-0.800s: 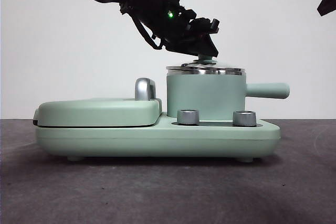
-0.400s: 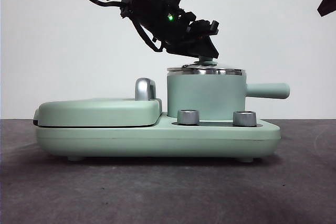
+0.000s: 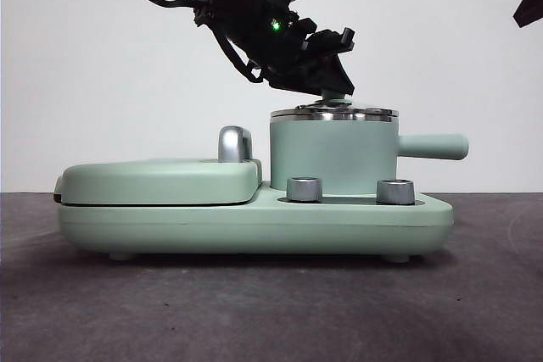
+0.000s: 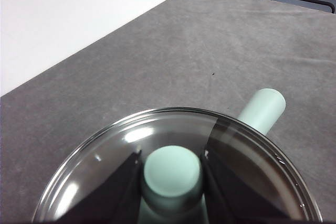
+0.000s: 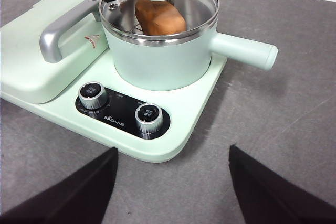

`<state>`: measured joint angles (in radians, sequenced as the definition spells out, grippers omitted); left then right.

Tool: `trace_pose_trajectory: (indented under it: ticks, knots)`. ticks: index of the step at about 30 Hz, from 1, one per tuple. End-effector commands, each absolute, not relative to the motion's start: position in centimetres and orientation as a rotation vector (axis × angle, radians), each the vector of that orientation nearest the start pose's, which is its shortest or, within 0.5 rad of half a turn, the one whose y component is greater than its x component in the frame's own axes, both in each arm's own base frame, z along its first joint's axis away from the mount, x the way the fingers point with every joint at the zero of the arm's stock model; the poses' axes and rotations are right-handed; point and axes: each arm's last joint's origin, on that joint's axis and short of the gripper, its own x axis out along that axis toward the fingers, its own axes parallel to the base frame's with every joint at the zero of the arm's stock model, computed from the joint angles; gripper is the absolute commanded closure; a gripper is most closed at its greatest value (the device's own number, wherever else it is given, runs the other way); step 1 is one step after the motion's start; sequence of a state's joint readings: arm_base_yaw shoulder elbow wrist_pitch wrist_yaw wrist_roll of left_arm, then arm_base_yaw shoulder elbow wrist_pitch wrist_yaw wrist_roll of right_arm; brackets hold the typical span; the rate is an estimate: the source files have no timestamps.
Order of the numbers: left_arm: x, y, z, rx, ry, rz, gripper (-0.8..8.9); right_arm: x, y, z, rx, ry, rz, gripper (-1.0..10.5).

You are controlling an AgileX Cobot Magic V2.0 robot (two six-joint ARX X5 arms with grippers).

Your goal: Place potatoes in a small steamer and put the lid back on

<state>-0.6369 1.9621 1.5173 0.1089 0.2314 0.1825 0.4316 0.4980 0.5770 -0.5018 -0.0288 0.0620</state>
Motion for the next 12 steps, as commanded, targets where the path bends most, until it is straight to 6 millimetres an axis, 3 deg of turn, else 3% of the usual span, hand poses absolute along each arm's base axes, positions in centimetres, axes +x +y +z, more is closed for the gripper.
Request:
trace_pose_trajectory:
  ticks: [1, 4, 8, 12]
  knots:
    - [36.5, -28.4, 25.7, 0.229, 0.295, -0.913, 8.07, 10.5, 5.0, 27.1, -0.01, 0.428, 0.44, 6.2]
    - [36.5, -28.4, 25.8, 0.227, 0.284, -0.912, 7.83, 10.5, 5.0, 27.0, -0.01, 0.432, 0.44, 6.2]
    - [36.5, -28.4, 26.0, 0.225, 0.275, -0.912, 6.25, 10.4, 5.0, 26.9, -0.014, 0.45, 0.439, 6.2]
    - [36.3, -28.2, 26.7, 0.222, 0.26, -0.911, 5.48, 10.4, 4.9, 26.8, -0.016, 0.458, 0.438, 6.2]
